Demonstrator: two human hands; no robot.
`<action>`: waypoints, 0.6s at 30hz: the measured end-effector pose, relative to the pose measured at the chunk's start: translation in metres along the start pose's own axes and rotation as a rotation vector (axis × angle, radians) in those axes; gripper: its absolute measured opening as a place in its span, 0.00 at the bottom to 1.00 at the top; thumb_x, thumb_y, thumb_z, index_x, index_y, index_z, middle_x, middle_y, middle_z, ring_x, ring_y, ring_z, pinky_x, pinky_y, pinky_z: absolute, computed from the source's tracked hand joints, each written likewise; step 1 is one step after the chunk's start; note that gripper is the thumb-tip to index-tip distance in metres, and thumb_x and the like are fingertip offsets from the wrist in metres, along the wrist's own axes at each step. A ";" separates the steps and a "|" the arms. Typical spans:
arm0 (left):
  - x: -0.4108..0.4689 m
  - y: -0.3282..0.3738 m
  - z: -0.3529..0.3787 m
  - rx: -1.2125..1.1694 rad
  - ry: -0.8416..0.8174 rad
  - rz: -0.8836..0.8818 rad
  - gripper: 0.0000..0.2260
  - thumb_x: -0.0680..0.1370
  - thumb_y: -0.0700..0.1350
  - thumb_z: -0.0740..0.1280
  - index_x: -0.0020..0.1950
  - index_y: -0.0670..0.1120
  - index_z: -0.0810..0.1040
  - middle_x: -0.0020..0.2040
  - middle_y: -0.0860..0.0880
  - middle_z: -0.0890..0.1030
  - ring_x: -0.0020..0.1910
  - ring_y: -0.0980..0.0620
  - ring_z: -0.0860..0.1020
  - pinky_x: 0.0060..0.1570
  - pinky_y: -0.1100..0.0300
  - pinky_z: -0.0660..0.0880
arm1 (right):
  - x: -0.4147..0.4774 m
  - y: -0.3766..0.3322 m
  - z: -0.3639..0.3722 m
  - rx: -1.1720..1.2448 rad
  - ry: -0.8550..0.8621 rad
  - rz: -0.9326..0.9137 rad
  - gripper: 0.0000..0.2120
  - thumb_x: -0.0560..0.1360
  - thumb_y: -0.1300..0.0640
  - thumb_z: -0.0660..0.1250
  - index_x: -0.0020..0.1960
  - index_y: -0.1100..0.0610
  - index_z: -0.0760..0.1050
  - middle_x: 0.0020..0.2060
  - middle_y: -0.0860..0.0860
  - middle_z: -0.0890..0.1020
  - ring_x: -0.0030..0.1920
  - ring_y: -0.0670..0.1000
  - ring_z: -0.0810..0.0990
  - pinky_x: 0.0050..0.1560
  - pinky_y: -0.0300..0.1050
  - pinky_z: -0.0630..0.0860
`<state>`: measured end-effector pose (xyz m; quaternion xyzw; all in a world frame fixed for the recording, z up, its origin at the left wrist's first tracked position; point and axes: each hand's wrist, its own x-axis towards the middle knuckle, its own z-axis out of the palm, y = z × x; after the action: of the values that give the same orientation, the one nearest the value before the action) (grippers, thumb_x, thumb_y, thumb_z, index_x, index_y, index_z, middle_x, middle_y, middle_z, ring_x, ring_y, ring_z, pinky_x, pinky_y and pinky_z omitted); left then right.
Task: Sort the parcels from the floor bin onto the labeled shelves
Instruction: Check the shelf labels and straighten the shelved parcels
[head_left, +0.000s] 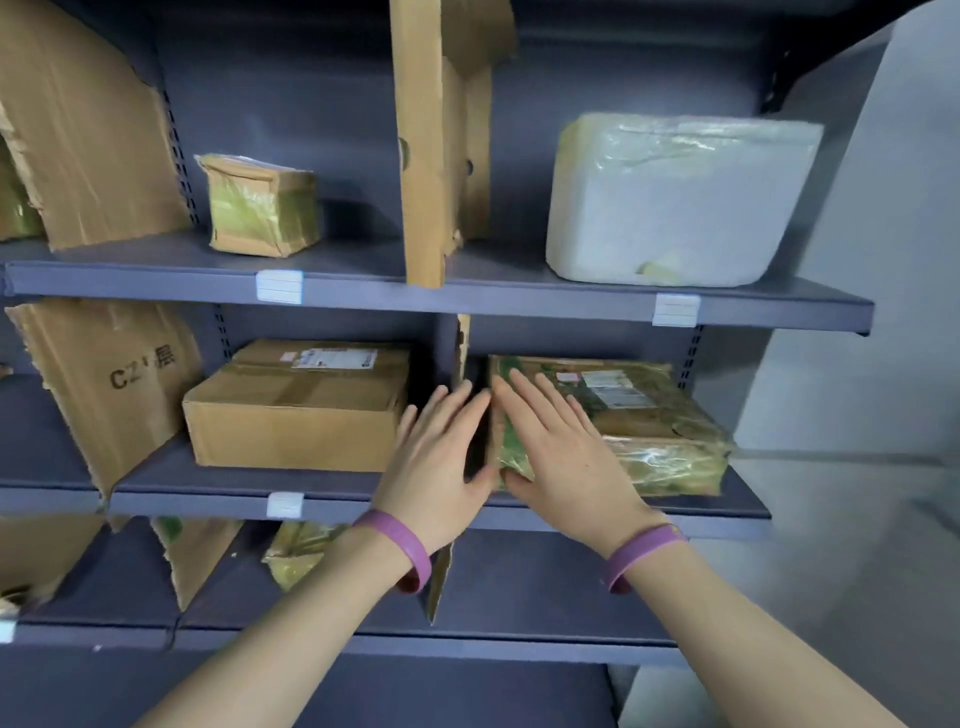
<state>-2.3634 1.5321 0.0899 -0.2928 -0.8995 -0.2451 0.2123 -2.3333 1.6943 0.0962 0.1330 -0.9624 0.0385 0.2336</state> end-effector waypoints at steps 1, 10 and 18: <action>0.002 0.011 0.010 0.000 -0.026 -0.001 0.32 0.77 0.48 0.64 0.77 0.54 0.53 0.78 0.54 0.51 0.77 0.55 0.46 0.74 0.55 0.41 | -0.010 0.014 0.000 0.001 -0.016 0.015 0.41 0.76 0.49 0.66 0.79 0.48 0.43 0.79 0.47 0.48 0.79 0.52 0.45 0.77 0.52 0.48; 0.030 0.062 0.087 0.067 -0.215 -0.044 0.33 0.78 0.51 0.61 0.77 0.57 0.47 0.78 0.54 0.43 0.77 0.51 0.42 0.74 0.51 0.43 | -0.067 0.118 0.006 -0.003 -0.120 0.187 0.40 0.77 0.51 0.64 0.79 0.48 0.42 0.79 0.46 0.46 0.79 0.54 0.43 0.77 0.55 0.49; 0.050 0.061 0.131 0.229 -0.332 -0.196 0.36 0.78 0.54 0.60 0.75 0.61 0.37 0.76 0.52 0.32 0.75 0.44 0.34 0.74 0.43 0.41 | -0.089 0.183 0.025 -0.102 -0.250 0.381 0.41 0.77 0.52 0.64 0.79 0.48 0.40 0.79 0.49 0.44 0.78 0.61 0.44 0.77 0.59 0.49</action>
<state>-2.3933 1.6707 0.0320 -0.2144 -0.9682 -0.1095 0.0682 -2.3185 1.8877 0.0305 -0.0593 -0.9923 0.0161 0.1074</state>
